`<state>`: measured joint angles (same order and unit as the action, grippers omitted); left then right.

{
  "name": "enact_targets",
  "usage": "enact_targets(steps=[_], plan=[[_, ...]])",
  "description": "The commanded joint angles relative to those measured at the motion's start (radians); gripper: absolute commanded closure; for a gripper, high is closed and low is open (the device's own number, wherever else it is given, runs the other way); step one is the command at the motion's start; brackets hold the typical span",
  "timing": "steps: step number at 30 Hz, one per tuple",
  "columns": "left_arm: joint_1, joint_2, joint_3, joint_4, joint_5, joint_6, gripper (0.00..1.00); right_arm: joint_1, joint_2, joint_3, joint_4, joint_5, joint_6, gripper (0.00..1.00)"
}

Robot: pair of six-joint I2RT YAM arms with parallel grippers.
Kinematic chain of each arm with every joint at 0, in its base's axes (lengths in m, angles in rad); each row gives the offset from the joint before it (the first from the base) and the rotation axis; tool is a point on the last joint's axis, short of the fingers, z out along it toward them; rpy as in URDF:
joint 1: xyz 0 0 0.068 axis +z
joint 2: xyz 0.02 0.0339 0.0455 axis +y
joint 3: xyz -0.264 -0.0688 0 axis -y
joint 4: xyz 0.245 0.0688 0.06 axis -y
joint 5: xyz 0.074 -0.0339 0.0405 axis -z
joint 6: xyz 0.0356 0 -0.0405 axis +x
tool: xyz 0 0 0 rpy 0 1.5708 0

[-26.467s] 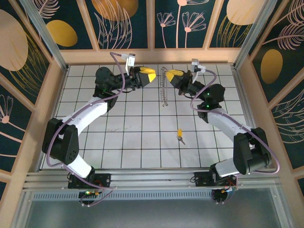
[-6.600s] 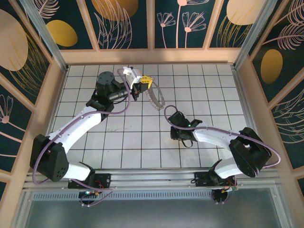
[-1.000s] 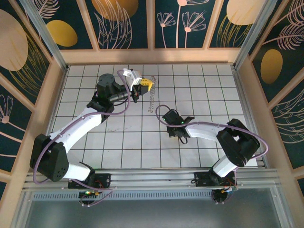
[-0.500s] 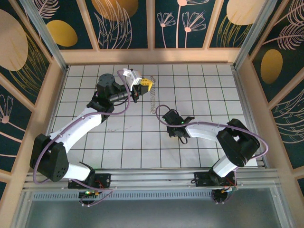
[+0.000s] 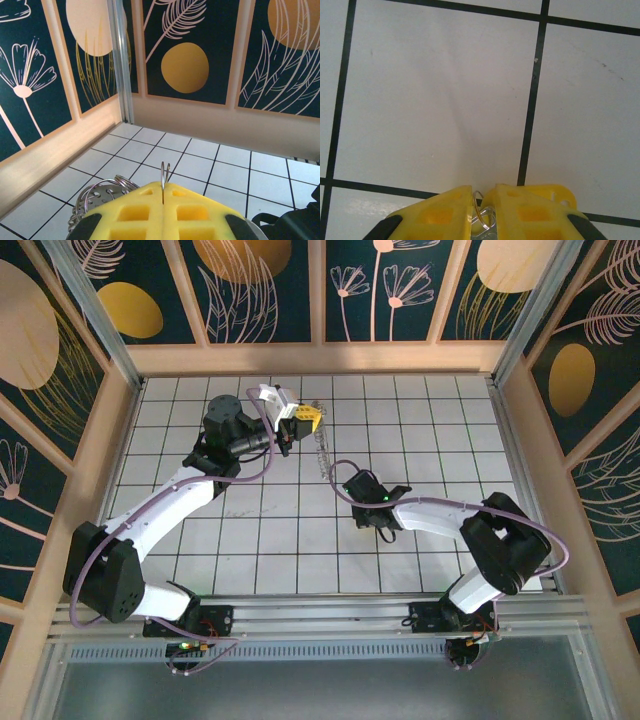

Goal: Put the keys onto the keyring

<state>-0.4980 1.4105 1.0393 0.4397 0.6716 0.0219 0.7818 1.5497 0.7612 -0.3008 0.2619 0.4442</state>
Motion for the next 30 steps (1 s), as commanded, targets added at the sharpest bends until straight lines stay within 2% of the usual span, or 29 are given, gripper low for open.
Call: enact_targets(steps=[1, 10, 17, 30], plan=[[-0.007, -0.024, 0.002, 0.05, 0.014, -0.005, 1.0, 0.008, -0.03, -0.02, -0.035, 0.016, 0.01, 0.8], [-0.007, -0.025, 0.001, 0.048, 0.017, -0.004, 1.0, 0.008, -0.025, -0.034, -0.023, 0.017, 0.014, 0.85], [-0.007, -0.027, -0.005, 0.051, 0.021, -0.005, 1.0, 0.008, -0.032, -0.027, -0.026, 0.012, 0.016, 1.0], [-0.006, -0.025, 0.001, 0.05, 0.022, -0.001, 1.0, 0.007, -0.127, -0.037, -0.011, 0.004, 0.067, 1.0]])
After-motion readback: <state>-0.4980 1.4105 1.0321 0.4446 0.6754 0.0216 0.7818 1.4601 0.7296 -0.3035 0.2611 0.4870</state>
